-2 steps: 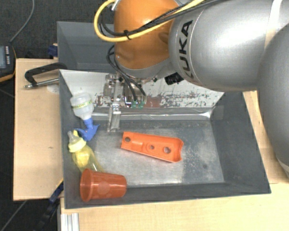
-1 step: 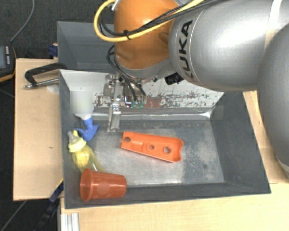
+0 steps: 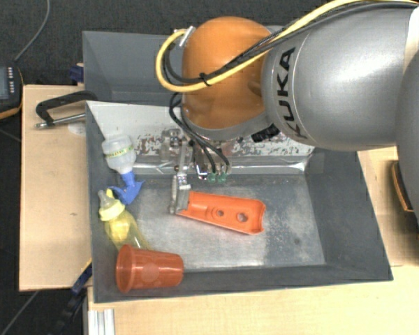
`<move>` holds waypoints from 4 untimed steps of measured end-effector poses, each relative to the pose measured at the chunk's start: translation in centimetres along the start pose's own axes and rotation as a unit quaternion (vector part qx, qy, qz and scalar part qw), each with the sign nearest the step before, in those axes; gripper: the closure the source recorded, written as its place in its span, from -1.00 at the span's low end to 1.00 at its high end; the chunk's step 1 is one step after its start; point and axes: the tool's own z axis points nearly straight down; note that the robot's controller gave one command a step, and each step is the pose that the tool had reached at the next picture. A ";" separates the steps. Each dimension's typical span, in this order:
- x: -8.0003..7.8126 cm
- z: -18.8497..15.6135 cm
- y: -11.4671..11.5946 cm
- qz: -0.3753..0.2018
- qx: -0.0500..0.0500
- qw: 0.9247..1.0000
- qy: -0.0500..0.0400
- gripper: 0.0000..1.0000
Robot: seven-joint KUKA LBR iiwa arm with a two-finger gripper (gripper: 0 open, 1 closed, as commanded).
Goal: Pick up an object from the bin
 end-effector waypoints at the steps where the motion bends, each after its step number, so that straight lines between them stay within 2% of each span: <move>1: 1.5 2.3 -1.3 0.025 0.001 1.000 0.003 -1.00; 2: 2.3 3.2 -2.8 0.159 0.000 0.987 0.002 -1.00; 3: 3.4 4.8 -4.7 0.090 0.000 0.996 0.002 -1.00; 4: 3.5 9.5 -6.2 -0.016 -0.001 1.000 -0.001 -1.00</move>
Offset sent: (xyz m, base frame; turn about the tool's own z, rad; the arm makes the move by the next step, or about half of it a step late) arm -0.0424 -0.0692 -0.0523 -0.1252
